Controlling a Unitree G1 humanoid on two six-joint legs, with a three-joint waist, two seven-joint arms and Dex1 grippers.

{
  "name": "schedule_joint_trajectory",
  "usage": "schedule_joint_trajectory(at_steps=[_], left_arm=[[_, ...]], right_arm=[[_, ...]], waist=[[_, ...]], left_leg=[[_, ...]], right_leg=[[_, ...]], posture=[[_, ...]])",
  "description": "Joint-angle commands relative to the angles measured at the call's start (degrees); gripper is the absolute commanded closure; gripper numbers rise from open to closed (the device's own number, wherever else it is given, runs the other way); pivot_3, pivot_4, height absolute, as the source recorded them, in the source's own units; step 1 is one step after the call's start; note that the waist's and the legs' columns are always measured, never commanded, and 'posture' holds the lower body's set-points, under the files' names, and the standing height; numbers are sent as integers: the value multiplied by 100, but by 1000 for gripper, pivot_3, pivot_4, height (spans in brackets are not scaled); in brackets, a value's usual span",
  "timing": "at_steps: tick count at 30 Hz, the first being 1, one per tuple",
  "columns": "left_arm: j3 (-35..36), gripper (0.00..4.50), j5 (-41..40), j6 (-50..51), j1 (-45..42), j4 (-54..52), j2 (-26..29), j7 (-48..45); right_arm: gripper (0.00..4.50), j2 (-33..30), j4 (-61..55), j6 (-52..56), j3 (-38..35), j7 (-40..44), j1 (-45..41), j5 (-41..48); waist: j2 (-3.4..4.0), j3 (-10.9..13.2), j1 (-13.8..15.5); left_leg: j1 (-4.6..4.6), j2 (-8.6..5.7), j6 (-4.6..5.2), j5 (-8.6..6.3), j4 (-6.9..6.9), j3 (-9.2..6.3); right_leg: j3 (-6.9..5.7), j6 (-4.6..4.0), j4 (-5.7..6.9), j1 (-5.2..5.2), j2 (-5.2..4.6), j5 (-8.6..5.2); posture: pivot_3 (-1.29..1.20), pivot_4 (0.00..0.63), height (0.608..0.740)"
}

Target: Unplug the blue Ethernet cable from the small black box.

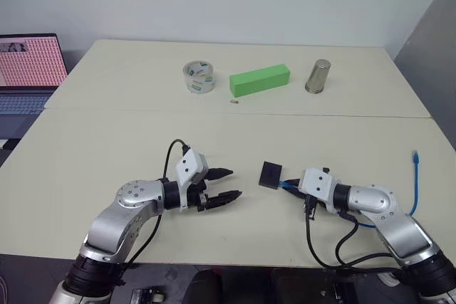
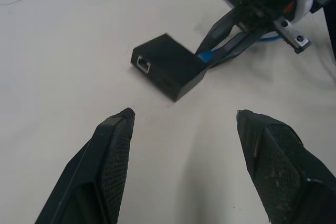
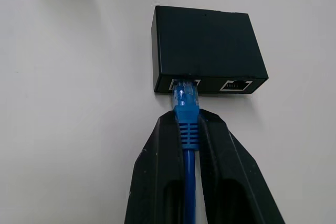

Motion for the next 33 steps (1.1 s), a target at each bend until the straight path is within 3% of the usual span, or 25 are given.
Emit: schedule_joint_trajectory(at_steps=[1,4,9,20,33], left_arm=[[308,1190,-515,450,-153,2,-109,29],[467,1190,-1027,1047,-281,115,-263,54],[641,1190,-1645,1702,-596,249,-583,212],[640,1190,-1861,1974,-807,374,-1015,408],[736,3681,-2132,2044,-788,348,-996,409]], right_arm=[[4385,-117,75,-1095,20,-101,-309,-493],[4385,-275,509,-2595,119,-417,-688,-1164],[4386,-239,985,-3938,196,-688,-1040,-1483],[4386,40,1197,-4541,200,-654,-1273,-1390],[4386,83,1285,-4768,214,-679,-1355,-1497]], waist=[[0,0,-3],[0,0,-4],[-1,0,4],[-1,0,-5],[-1,0,-3]], left_leg=[[0,0,0,0,0,0],[-1,0,-1,1,0,1],[-3,1,-2,1,4,0],[-2,3,-3,2,7,2],[-2,3,-3,2,7,3]], right_leg=[[0,0,1,-1,0,0],[0,0,0,-1,0,0],[-3,0,1,-1,-1,0],[-1,0,5,0,-1,0],[0,0,4,0,-1,0]], posture=[[0,150,740],[0,150,740],[0,150,740],[0,150,740],[0,150,740]])
